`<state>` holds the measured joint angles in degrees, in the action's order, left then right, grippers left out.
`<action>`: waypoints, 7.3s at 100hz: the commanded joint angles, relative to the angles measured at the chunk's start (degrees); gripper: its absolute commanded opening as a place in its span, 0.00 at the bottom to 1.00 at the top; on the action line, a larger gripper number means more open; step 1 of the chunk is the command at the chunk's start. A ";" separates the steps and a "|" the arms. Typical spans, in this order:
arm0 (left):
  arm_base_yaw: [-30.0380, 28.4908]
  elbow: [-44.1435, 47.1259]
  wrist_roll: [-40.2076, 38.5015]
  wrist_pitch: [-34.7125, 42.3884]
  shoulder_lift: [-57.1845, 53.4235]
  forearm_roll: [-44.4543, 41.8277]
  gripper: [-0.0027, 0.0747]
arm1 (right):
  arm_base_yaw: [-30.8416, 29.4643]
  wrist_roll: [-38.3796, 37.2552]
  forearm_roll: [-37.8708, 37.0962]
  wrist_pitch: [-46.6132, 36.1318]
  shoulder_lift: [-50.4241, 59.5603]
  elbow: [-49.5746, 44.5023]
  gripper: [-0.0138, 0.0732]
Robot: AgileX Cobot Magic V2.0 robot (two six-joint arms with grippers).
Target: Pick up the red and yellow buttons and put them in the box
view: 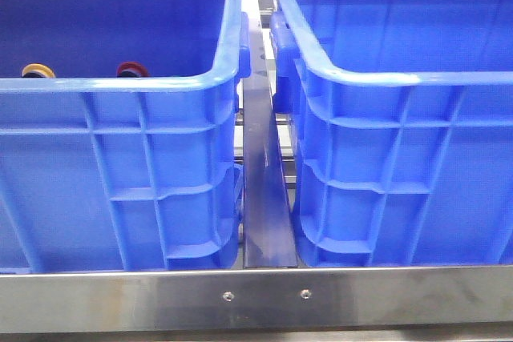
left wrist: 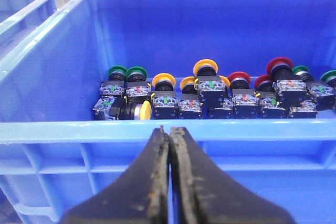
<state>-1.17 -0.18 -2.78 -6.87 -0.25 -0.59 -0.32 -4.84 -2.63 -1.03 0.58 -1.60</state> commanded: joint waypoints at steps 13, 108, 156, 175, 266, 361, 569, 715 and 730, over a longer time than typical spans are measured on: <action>-0.26 2.70 -0.65 6.13 -1.96 0.59 0.01 | -0.11 0.23 -0.57 -4.25 1.49 1.11 0.09; -0.26 -31.31 -0.65 -14.46 29.36 -0.56 0.01 | -0.11 0.23 -0.57 -4.25 1.49 1.11 0.09; 0.45 -45.97 -0.65 -20.06 54.61 3.55 0.70 | -0.11 0.23 -0.57 -4.25 1.49 1.11 0.09; 6.14 -54.28 -0.65 -24.56 65.25 3.44 0.70 | -0.11 0.23 -0.57 -4.25 1.49 1.11 0.09; 7.60 -82.60 -0.65 -36.16 102.67 3.32 0.70 | -0.11 0.23 -0.57 -4.25 1.49 1.11 0.09; 9.73 -77.13 13.58 -35.44 89.09 15.08 0.19 | -0.11 0.23 -0.57 -4.25 1.49 1.11 0.09; 35.06 -71.62 40.32 -34.76 78.50 37.88 0.19 | 0.08 26.74 63.51 42.09 -50.64 53.72 0.81; 35.06 -71.62 40.32 -34.55 78.50 37.98 0.25 | 17.89 46.91 88.28 47.04 -76.62 60.47 0.37; 35.06 -71.62 40.32 -34.66 78.50 37.98 0.62 | 17.89 46.91 88.28 47.15 -76.62 60.47 0.37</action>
<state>33.47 -70.36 37.66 -43.83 80.02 35.00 17.55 41.24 81.67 44.04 -77.79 56.97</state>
